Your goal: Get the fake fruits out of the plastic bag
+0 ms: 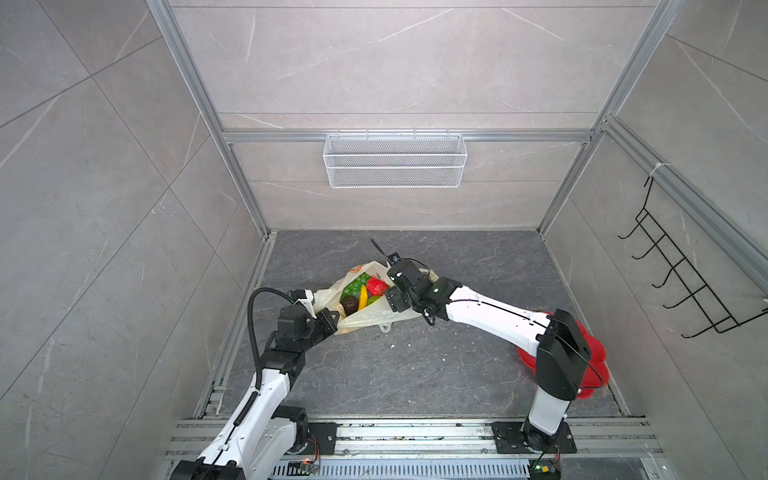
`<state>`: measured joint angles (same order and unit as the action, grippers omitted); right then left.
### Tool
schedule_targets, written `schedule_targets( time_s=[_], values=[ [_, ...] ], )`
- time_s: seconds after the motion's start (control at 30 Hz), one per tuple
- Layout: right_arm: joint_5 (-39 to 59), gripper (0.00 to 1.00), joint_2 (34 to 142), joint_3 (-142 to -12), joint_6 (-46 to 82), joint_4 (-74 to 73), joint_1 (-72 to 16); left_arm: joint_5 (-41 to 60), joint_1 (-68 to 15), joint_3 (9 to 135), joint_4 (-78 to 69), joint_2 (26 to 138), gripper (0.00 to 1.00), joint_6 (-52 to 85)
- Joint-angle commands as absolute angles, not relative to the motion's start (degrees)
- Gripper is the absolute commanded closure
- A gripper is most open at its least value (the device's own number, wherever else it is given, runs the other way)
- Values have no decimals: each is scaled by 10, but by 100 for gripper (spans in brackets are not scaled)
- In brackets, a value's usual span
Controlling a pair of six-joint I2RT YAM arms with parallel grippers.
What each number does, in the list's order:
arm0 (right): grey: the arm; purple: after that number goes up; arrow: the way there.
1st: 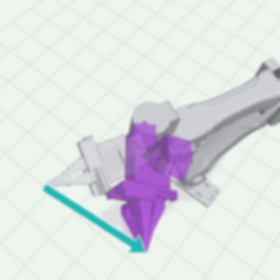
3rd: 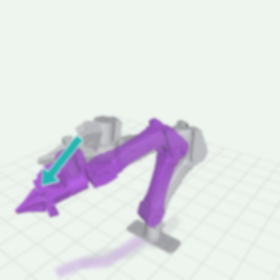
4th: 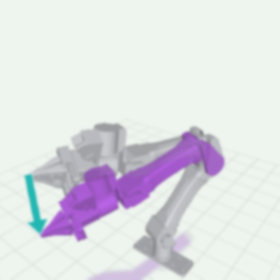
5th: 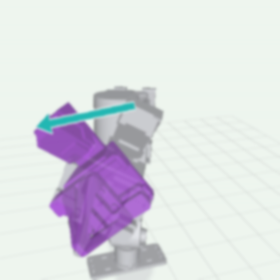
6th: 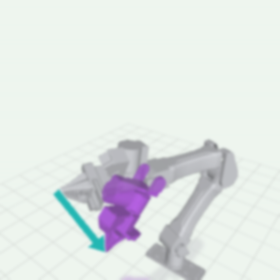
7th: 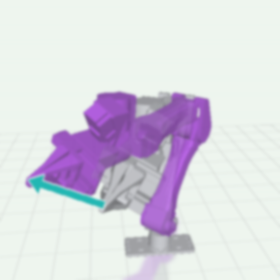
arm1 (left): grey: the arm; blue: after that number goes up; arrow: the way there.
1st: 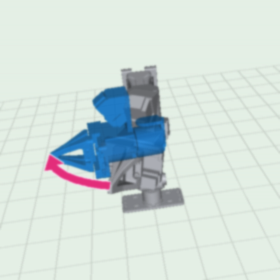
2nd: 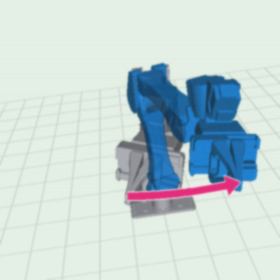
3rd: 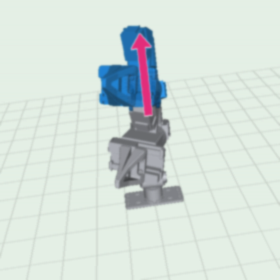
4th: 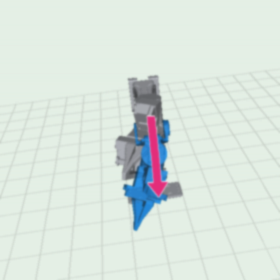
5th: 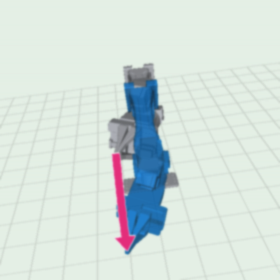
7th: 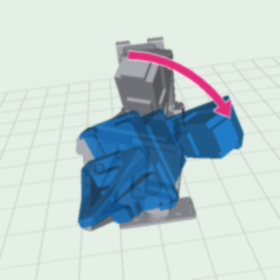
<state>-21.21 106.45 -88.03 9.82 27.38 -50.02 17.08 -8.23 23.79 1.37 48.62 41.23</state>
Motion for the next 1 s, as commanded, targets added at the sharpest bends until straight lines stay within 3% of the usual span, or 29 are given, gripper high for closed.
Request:
schedule_targets(
  time_s=[0.0, 0.4, 0.47, 0.67, 0.77, 0.97],
  values=[
    [-216, 21, 1103, -937, 67, 307, -502, 169, -83, 233, 14, 471, 100, 395],
    [-305, 26, 1255, -1073, 47, 366, -502, 168, -84, 223, 28, 447, 100, 399],
    [-334, 35, 1268, -1087, 43, 369, -501, 165, -83, 223, 35, 442, 100, 398],
    [-374, 82, 1259, -1086, 27, 350, -502, 156, -83, 218, 45, 427, 100, 398],
    [-352, 98, 1235, -1068, 29, 338, -501, 153, -83, 221, 45, 428, 100, 398],
    [-268, 100, 1123, -997, 39, 306, -499, 156, -83, 261, 32, 477, 100, 418]
  ],
)
